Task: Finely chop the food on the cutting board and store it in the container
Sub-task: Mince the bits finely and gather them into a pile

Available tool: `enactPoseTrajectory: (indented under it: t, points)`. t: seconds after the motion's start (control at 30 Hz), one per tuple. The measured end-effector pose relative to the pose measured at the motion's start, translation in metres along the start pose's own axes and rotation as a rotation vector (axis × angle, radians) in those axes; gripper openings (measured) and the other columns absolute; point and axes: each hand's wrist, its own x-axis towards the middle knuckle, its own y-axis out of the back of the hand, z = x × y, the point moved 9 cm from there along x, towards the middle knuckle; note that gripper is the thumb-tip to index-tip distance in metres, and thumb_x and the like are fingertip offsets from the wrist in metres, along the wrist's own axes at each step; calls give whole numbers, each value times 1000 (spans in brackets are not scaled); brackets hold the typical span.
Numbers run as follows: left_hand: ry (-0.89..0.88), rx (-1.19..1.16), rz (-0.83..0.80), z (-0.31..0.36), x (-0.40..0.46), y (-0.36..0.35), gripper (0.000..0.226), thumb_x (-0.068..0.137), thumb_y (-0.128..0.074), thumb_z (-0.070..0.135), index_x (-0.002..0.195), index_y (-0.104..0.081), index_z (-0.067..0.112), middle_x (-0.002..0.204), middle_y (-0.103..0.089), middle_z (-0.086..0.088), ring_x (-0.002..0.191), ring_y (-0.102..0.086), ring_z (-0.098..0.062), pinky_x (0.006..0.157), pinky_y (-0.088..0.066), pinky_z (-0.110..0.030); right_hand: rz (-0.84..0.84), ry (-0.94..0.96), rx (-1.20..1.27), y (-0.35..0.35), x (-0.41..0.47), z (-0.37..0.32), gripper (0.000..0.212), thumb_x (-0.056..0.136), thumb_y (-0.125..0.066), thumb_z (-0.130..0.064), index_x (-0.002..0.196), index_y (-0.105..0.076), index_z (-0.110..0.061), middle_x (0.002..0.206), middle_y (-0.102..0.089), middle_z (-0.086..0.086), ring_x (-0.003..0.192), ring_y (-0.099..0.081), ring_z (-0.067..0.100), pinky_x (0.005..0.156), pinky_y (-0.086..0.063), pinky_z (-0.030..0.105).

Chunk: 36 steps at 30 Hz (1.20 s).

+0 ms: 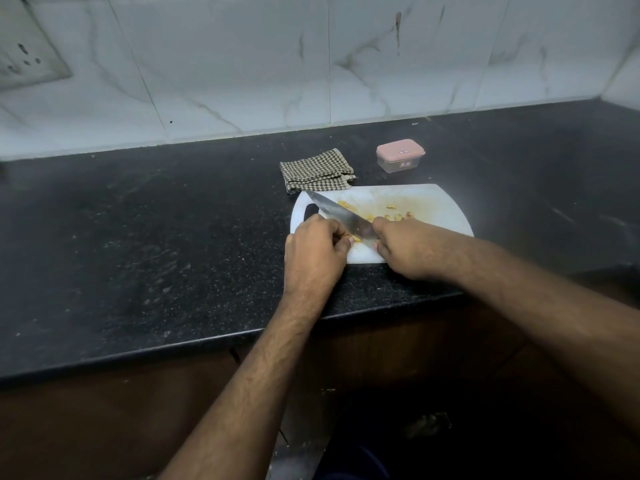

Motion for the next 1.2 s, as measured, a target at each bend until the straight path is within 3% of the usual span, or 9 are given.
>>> enactPoseTrajectory:
  t: [0.17,0.37,0.5,0.73,0.97,1.2]
  points:
    - [23,-30,1,-2,1,0,12,89,-78,33,85,-73,23,90,-62,10,86,-61,-12,88,-54,-43,-20,10,-18,1,2,-4,34,106,-40,-27,140,-40,-24,91,-48,1,91,-55,22,77,-45,34]
    - [28,8,-12,4,1,1,11,89,-76,31,81,-70,30,93,-65,13,86,-62,-9,94,-52,-46,-7,7,-39,2,1,-6,37,105,-43,-21,142,-38,-21,78,-41,-4,80,-51,18,72,-41,32]
    - [45,-34,-30,-2,3,-2,13,88,-77,31,79,-68,29,83,-62,16,80,-61,-4,94,-53,-46,10,-19,-22,-1,1,-3,38,104,-45,-20,141,-38,-19,84,-43,-2,87,-53,21,74,-43,32]
    - [56,-66,-33,-4,4,-4,6,88,-79,32,86,-75,27,85,-62,15,78,-60,-4,90,-55,-44,22,-40,10,-1,-1,1,30,104,-43,-22,133,-41,-16,89,-50,2,87,-57,23,73,-47,34]
    - [77,-112,-38,-5,3,-2,6,87,-80,31,83,-76,27,78,-61,19,76,-59,-1,92,-54,-45,58,12,71,-1,-6,5,11,107,-38,-33,107,-36,-21,80,-49,-2,72,-49,13,67,-40,35]
    - [85,-106,-18,-4,2,0,13,86,-80,34,78,-73,27,75,-64,17,73,-61,-2,87,-56,-43,32,34,38,1,-4,3,12,107,-39,-33,104,-33,-23,80,-50,-1,71,-50,12,66,-41,35]
